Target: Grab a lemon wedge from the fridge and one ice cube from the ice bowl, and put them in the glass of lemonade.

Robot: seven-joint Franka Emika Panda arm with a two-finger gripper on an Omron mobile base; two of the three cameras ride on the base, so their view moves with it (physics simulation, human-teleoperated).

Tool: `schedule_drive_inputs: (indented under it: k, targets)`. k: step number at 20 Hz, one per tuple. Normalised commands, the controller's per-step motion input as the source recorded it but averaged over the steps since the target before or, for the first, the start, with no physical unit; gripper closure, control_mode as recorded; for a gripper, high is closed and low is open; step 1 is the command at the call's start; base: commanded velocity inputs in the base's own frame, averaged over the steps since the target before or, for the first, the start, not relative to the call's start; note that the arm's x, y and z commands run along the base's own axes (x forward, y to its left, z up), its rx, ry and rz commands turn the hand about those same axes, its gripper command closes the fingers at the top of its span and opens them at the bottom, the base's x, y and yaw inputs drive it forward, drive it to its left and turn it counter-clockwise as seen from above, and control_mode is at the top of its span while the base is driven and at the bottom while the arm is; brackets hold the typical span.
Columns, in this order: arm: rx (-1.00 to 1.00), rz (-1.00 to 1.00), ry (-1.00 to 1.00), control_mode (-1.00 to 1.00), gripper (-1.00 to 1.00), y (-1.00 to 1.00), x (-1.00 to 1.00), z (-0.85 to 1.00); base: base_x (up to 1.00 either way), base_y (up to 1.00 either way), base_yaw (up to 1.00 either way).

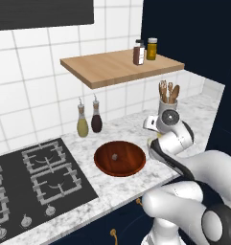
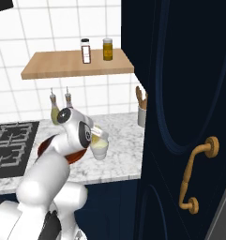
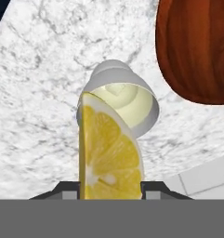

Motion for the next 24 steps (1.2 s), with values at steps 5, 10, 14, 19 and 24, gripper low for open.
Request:
schedule_drive_inputs:
  k: [5,10,14,19,24]
  targets:
    - [0.0,0.0,0.0,-1.0,1.0,0.0,0.19,-0.32,0.0,0.0,0.0]
    - [0.0,0.0,0.0,-1.0,1.0,0.0,0.09,-0.26,0.0,0.0,0.0]
    - [0.0,0.0,0.0,-1.0,1.0,0.0,0.07,-0.16,0.0,0.0,0.0]
    - [0.0,0.0,0.0,-1.0,1.0,0.0,0.3,-0.01,0.0,0.0,0.0]
    - [0.0,0.0,0.0,-1.0,1.0,0.0,0.37,-0.01,0.0,0.0,0.0]
